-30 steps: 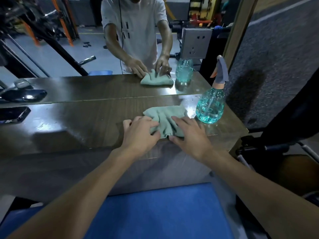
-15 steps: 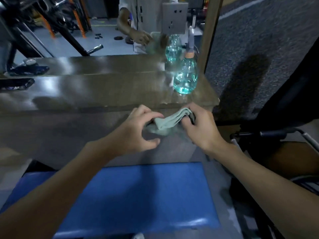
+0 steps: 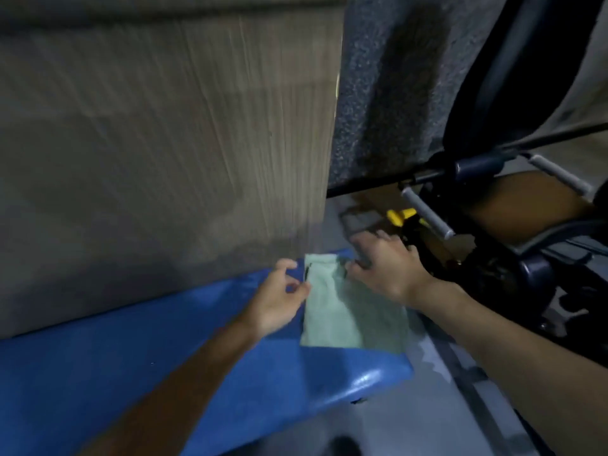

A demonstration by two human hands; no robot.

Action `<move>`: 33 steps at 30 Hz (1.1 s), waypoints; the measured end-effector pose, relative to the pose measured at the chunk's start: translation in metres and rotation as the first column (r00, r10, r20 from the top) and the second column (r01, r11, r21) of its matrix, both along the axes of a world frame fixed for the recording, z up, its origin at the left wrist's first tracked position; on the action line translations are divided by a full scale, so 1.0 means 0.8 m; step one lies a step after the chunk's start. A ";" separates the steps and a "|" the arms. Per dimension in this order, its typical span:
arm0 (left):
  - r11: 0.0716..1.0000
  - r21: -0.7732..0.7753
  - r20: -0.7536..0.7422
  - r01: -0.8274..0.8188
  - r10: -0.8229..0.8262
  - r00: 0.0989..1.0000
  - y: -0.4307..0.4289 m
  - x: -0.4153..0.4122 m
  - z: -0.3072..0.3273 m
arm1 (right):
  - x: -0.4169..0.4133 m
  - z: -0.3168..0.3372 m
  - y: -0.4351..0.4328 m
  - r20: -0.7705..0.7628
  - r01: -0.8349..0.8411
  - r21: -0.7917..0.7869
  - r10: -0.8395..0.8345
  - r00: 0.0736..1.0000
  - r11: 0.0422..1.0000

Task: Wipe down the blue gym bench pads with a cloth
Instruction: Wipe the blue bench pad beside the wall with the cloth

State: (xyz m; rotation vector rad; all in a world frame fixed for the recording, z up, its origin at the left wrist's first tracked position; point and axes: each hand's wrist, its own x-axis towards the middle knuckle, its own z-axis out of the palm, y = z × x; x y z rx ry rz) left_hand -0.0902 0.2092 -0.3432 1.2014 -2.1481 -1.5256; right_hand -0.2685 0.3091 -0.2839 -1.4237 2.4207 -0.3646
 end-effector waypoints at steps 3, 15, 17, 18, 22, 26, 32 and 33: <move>0.957 -0.241 0.221 0.160 -0.107 0.969 -0.013 0.016 -0.132 | 0.017 -0.128 0.004 -0.202 -0.041 0.058 0.052 0.978 0.997; 0.546 -0.703 0.513 0.455 -0.054 0.857 -0.021 0.022 -0.272 | 0.035 -0.354 -0.003 -0.307 -0.218 0.059 0.225 0.925 0.974; 0.564 -0.679 0.523 0.469 -0.076 0.849 -0.016 0.025 -0.272 | 0.034 -0.356 0.002 -0.310 -0.235 0.083 0.249 0.917 0.968; 0.576 -0.664 0.529 0.477 -0.089 0.844 -0.012 0.026 -0.271 | 0.036 -0.354 0.009 -0.310 -0.243 0.094 0.260 0.914 0.966; 0.593 -0.620 0.582 0.514 -0.092 0.808 -0.002 0.029 -0.268 | 0.029 -0.349 0.046 -0.337 -0.229 0.105 0.251 0.907 0.968; 0.626 -0.587 0.589 0.513 -0.104 0.801 -0.001 0.030 -0.269 | 0.023 -0.353 0.076 -0.314 -0.175 0.107 0.200 0.928 0.979; 0.658 -0.520 0.648 0.544 -0.111 0.754 0.003 0.019 -0.253 | 0.026 -0.355 0.089 -0.367 -0.168 0.138 0.208 0.907 0.976; 0.656 -0.513 0.660 0.554 -0.112 0.743 0.005 0.019 -0.253 | 0.026 -0.358 0.094 -0.334 -0.172 0.123 0.204 0.920 0.977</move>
